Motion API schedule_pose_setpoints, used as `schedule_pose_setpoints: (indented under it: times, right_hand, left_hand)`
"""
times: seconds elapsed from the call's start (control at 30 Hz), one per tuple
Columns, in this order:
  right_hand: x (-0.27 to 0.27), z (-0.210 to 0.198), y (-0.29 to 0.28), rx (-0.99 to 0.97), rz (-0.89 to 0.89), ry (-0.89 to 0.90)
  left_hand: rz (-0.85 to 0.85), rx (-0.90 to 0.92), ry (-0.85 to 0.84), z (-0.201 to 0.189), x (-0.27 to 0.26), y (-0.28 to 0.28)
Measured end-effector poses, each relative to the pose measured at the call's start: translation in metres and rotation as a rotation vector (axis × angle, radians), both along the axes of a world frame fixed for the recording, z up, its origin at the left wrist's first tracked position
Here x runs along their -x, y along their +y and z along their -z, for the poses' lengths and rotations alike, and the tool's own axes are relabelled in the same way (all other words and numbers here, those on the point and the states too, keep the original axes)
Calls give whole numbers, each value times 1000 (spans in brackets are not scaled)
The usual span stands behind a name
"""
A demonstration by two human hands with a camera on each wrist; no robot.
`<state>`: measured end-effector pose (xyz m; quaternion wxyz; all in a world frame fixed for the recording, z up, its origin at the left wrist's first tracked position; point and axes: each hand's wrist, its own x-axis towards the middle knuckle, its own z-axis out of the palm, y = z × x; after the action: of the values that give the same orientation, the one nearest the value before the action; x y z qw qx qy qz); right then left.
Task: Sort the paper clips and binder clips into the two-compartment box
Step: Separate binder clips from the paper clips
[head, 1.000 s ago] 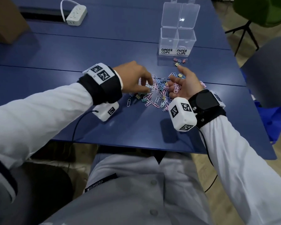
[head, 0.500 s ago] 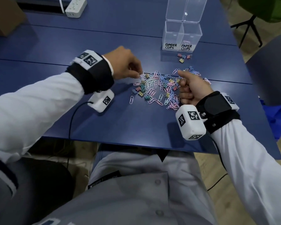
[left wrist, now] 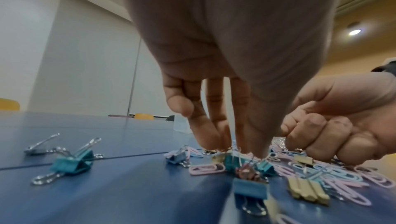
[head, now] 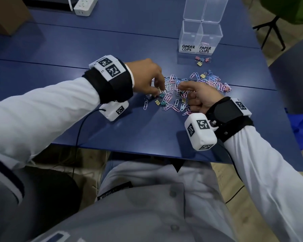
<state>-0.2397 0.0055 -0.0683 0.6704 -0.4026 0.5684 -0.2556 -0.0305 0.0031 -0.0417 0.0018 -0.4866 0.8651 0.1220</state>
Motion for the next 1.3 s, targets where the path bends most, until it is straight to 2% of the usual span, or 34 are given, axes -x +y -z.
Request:
schedule_pose_setpoints:
  times: [0.17,0.43,0.6,0.73,0.9,1.03,1.17,1.3]
  right_hand:
    - [3,1,-1,5,35,9]
    - [3,3,-3,9,64,-3]
    - [4,2,-3,0,76,-36]
    - [8,3,-3,10,86,-28]
    - [17,4,-4,22,112,-24]
    - [16,4,-4,24,126,-43]
    - [14,3,-3,22,132,-52]
    - [16,3,-3,30,127,-31]
  left_hand:
    - [-25,22,45,2,-7,7]
    - [-76,16,10,-3,-29,9]
    - [4,24,85,-4,-1,19]
    - [63,30,-49,7,12,17]
    - [-29,-15,-30,7,-17,14]
    - [-65,34,-20,5,-29,15]
    - [10,61,57,5,-2,19]
    - [70,45,-30,9,17,19]
